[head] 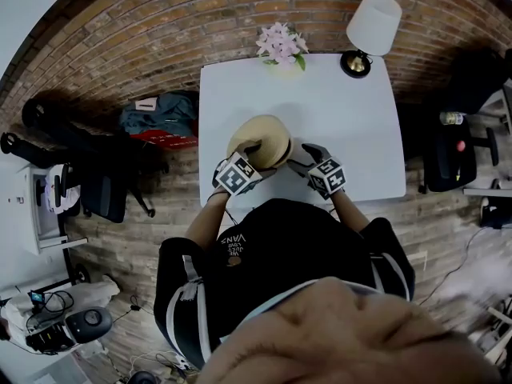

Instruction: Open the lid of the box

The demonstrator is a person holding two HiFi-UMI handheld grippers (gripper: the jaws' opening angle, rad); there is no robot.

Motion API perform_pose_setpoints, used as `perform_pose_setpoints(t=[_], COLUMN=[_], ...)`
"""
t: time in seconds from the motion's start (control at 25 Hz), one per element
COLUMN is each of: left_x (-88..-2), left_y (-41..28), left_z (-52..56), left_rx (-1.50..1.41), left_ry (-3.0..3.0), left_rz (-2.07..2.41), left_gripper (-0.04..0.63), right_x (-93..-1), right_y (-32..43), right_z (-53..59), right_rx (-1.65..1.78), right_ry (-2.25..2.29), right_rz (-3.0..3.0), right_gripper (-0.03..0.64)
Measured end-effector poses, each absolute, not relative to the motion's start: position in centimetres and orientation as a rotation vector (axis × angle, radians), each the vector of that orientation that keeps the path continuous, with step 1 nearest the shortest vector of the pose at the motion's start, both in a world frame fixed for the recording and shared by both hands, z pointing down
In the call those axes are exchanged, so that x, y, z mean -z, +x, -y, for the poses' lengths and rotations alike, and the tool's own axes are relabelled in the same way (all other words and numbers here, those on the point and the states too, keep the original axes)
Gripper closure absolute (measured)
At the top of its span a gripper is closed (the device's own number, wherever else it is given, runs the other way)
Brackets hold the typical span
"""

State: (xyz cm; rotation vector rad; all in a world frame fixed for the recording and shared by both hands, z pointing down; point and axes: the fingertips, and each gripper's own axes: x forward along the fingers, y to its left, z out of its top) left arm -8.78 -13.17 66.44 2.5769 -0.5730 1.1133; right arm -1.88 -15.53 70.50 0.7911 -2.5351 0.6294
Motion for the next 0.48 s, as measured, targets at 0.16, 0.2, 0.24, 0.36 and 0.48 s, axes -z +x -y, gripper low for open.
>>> perform_pose_setpoints(t=[0.16, 0.2, 0.24, 0.36, 0.48], left_x=[-65.1, -64.9, -64.7, -64.0, -63.2], left_y=[-9.0, -9.1, -9.2, -9.6, -9.8], left_z=[13.4, 13.5, 13.6, 13.8, 14.1], left_rx=[-1.004, -0.975, -0.948, -0.866, -0.79], left_ry=[2.591, 2.592, 2.594, 2.605, 2.624], left_rz=[0.628, 0.642, 0.656, 0.697, 0.732], left_gripper=[0.225, 0.225, 0.225, 0.225, 0.225], right_x=[-69.7, -69.6, -69.4, -68.8, -68.0], right_y=[-1.4, -1.3, -1.2, -0.7, -0.4], right_z=[15.4, 15.5, 15.5, 15.4, 15.6], right_rx=[-0.646, -0.643, -0.64, -0.639, -0.652], right_ry=[0.843, 0.855, 0.867, 0.911, 0.951], right_rz=[2.545, 2.549, 2.55, 2.544, 2.549], right_gripper=[0.318, 0.318, 0.318, 0.318, 0.318])
